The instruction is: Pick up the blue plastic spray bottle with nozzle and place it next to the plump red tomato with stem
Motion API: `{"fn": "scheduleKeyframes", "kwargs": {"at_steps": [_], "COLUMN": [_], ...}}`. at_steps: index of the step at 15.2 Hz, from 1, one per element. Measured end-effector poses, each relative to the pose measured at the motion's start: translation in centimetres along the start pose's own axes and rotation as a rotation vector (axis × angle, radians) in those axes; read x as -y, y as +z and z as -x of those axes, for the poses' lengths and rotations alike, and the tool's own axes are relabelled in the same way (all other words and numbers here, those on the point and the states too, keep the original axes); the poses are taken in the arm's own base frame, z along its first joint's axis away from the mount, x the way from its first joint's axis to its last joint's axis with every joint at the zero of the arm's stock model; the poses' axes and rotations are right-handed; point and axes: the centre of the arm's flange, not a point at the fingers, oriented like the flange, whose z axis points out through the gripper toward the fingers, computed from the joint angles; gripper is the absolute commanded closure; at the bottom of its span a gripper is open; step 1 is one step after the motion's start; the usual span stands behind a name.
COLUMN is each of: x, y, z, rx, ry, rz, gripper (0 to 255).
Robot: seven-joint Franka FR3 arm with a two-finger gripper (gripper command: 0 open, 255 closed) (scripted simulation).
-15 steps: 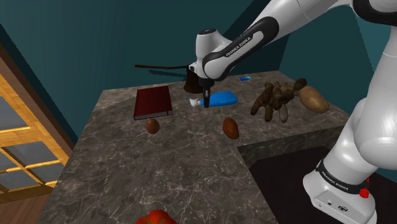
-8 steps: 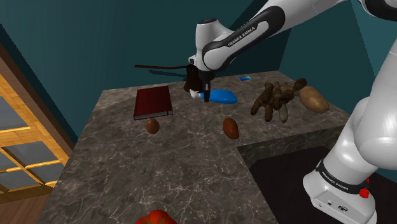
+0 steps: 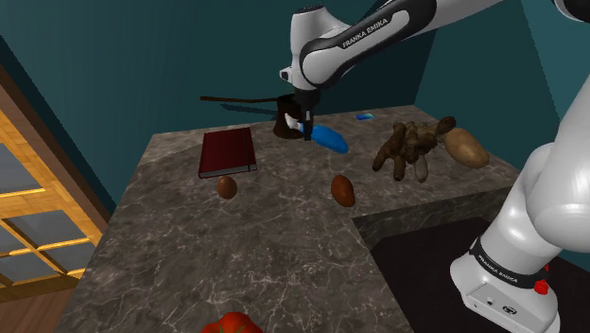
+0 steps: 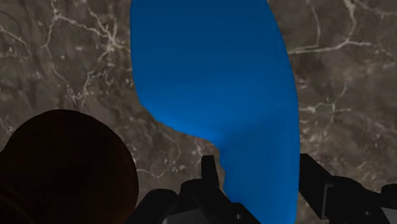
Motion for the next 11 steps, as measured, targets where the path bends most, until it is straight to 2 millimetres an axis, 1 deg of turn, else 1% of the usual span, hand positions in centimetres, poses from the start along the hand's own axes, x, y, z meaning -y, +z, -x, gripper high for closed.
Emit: {"fn": "scheduleKeyframes", "kwargs": {"at_steps": [5,7,11], "x": [-0.3,-0.4,-0.6], "y": [-2.4,-3.7,-5.6], "z": [-0.1,0.0,-0.1], "rx": [0.0,0.0,0.0], "ry": [0.0,0.0,0.0], "rz": [0.0,0.0,0.0], "gripper": [255,255,255]}}
